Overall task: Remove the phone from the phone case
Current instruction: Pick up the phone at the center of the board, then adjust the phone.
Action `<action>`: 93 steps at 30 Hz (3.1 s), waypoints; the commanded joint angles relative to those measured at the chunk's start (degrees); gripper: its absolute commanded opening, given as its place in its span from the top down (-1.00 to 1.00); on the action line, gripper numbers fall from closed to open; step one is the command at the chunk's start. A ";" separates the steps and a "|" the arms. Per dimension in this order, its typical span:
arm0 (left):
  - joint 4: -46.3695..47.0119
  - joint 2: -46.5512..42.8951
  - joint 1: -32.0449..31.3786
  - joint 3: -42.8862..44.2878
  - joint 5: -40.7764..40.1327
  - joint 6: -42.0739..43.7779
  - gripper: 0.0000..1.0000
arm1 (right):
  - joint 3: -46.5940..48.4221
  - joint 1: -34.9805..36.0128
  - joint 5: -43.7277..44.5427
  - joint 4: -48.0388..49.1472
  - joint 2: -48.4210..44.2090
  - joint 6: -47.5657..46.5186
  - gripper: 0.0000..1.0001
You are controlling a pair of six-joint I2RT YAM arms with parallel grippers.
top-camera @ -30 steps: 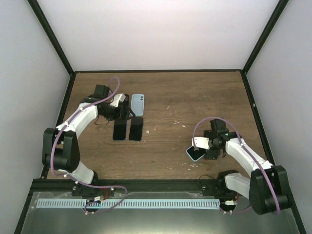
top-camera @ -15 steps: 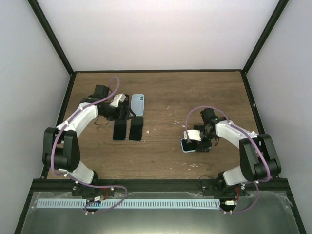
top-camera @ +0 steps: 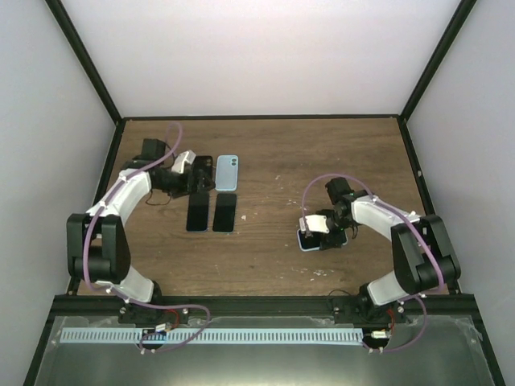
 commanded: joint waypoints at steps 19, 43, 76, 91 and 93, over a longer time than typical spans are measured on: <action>-3.24 -3.49 -13.44 -2.27 20.24 5.64 -0.57 | 19.86 29.47 10.32 5.72 -3.30 5.08 -0.08; -5.97 3.39 -19.02 0.62 22.05 9.21 0.71 | 28.15 35.03 11.27 3.62 -0.66 7.50 -0.12; 55.94 -10.46 -2.76 -4.31 28.52 -37.50 1.00 | 45.98 7.79 -35.78 21.36 1.54 69.00 -1.00; 80.46 -15.39 -7.18 -10.07 27.78 -51.69 1.00 | 28.77 4.52 -53.92 86.30 7.59 135.66 -0.76; 76.71 -16.05 -8.57 -9.52 27.48 -49.03 1.00 | 29.04 5.14 -53.55 86.88 7.87 136.34 -0.73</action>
